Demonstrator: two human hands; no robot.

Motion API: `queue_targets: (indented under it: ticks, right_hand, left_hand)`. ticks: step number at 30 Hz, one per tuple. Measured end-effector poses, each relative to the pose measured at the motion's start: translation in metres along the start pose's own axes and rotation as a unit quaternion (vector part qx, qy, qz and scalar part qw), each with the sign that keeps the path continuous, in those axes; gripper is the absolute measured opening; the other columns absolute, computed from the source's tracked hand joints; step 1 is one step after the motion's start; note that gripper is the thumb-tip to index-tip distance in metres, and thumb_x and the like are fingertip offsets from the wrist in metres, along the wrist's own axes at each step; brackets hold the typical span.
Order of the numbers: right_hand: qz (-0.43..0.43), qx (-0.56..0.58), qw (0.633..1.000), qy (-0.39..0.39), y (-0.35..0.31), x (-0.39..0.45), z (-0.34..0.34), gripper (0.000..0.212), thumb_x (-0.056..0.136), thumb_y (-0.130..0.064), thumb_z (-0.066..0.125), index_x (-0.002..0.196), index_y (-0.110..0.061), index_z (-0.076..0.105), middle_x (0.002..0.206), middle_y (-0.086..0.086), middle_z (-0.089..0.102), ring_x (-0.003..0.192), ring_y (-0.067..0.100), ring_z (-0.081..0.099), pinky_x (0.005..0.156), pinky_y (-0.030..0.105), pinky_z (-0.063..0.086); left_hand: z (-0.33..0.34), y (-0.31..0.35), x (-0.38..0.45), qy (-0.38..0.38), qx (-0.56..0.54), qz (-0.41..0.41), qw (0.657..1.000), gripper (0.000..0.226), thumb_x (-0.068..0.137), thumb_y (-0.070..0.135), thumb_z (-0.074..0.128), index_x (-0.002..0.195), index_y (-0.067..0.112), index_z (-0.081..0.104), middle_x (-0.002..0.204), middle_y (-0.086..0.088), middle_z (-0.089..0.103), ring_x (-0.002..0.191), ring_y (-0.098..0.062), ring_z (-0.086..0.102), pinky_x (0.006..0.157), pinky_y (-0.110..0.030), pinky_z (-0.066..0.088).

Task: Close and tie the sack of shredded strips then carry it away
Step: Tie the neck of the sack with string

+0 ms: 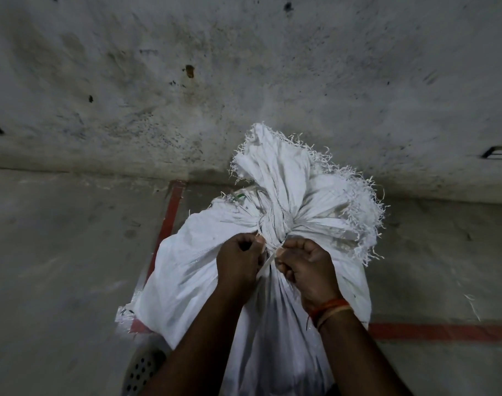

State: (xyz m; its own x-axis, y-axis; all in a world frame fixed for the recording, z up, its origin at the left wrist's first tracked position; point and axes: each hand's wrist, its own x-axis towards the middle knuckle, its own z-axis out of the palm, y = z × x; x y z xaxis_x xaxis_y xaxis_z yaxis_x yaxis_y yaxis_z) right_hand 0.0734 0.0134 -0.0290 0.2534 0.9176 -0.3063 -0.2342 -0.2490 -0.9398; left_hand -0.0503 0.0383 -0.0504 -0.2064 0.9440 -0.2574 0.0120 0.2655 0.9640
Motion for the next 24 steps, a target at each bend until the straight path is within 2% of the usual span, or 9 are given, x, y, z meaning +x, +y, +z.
queue_targets:
  ticks: [3,6,9,11,14,17,20,22,24]
  right_hand:
    - [-0.011,-0.040,0.999,0.000,0.004,0.002,-0.001,0.010,0.084,0.005,0.068,0.083,-0.004,0.064,0.065,0.016,0.061,0.049,0.015,0.052,0.044,0.018,0.042]
    - [-0.020,-0.070,0.997,-0.009,0.005,0.003,-0.002,0.002,0.083,0.004,0.068,0.083,0.003,0.066,0.060,0.015,0.059,0.046,0.013,0.050,0.043,0.017,0.040]
    - [0.002,-0.080,0.996,-0.026,0.005,0.004,-0.004,0.002,0.083,0.008,0.067,0.084,0.008,0.066,0.054,0.010,0.057,0.043,0.012,0.047,0.041,0.017,0.037]
    - [0.011,-0.092,0.996,-0.013,0.005,0.006,-0.006,0.004,0.080,0.006,0.068,0.081,0.002,0.070,0.056,0.008,0.059,0.047,0.016,0.049,0.045,0.021,0.040]
    - [-0.039,-0.106,0.989,0.092,-0.002,0.012,-0.011,0.009,0.079,-0.007,0.071,0.085,-0.014,0.070,0.076,0.000,0.069,0.068,0.015,0.063,0.063,0.024,0.048]
    - [-0.071,0.007,0.986,0.151,-0.011,0.018,-0.011,0.020,0.082,-0.021,0.076,0.096,-0.025,0.062,0.091,-0.004,0.070,0.090,0.016,0.067,0.079,0.030,0.051]
    - [-0.083,0.087,0.984,0.131,-0.020,0.035,-0.007,0.049,0.073,-0.040,0.079,0.117,-0.024,0.063,0.114,-0.002,0.073,0.109,0.020,0.068,0.101,0.045,0.051]
    - [-0.079,0.111,0.985,0.102,-0.030,0.050,-0.002,0.049,0.078,-0.041,0.078,0.121,-0.028,0.059,0.120,-0.002,0.071,0.114,0.018,0.065,0.105,0.048,0.048]
    - [-0.047,0.149,0.987,0.044,-0.045,0.069,0.004,0.058,0.083,-0.037,0.076,0.132,-0.030,0.045,0.129,-0.002,0.064,0.116,0.020,0.063,0.106,0.048,0.047]
  left_hand:
    - [-0.001,0.004,0.001,0.026,0.099,0.019,0.995,0.017,0.086,0.025,0.070,0.072,0.015,0.069,0.064,0.000,0.071,0.057,-0.012,0.065,0.068,-0.035,0.053]
    - [-0.004,0.011,0.000,0.061,0.186,0.055,0.979,0.008,0.082,0.028,0.073,0.081,0.022,0.068,0.077,0.007,0.073,0.074,-0.012,0.069,0.076,-0.034,0.056]
    - [-0.006,0.021,-0.002,0.092,0.249,0.123,0.956,0.016,0.083,0.031,0.073,0.094,0.022,0.066,0.089,0.007,0.072,0.084,-0.013,0.067,0.080,-0.032,0.053]
    - [-0.007,0.028,0.000,0.088,0.241,0.160,0.953,0.025,0.084,0.035,0.073,0.103,0.022,0.063,0.098,0.007,0.070,0.087,-0.013,0.067,0.082,-0.032,0.053]
    - [-0.007,0.034,0.006,0.047,0.202,0.168,0.964,0.034,0.088,0.037,0.070,0.118,0.024,0.060,0.111,0.009,0.068,0.097,-0.010,0.065,0.087,-0.032,0.054]
    - [-0.004,0.042,0.015,0.005,0.141,0.148,0.979,0.041,0.092,0.038,0.067,0.129,0.024,0.057,0.115,0.008,0.068,0.103,-0.006,0.064,0.090,-0.028,0.052]
    - [0.009,0.053,0.040,-0.069,0.056,0.064,0.994,0.041,0.089,0.046,0.067,0.123,0.026,0.059,0.117,0.003,0.069,0.109,-0.011,0.065,0.101,-0.033,0.049]
    - [0.016,0.065,0.059,-0.136,0.029,0.023,0.990,0.046,0.084,0.055,0.067,0.119,0.026,0.061,0.127,-0.001,0.067,0.115,-0.014,0.064,0.108,-0.040,0.047]
    - [0.021,0.076,0.076,-0.196,0.042,0.019,0.979,0.074,0.084,0.060,0.064,0.146,0.025,0.044,0.154,0.001,0.045,0.135,-0.015,0.049,0.116,-0.044,0.037]
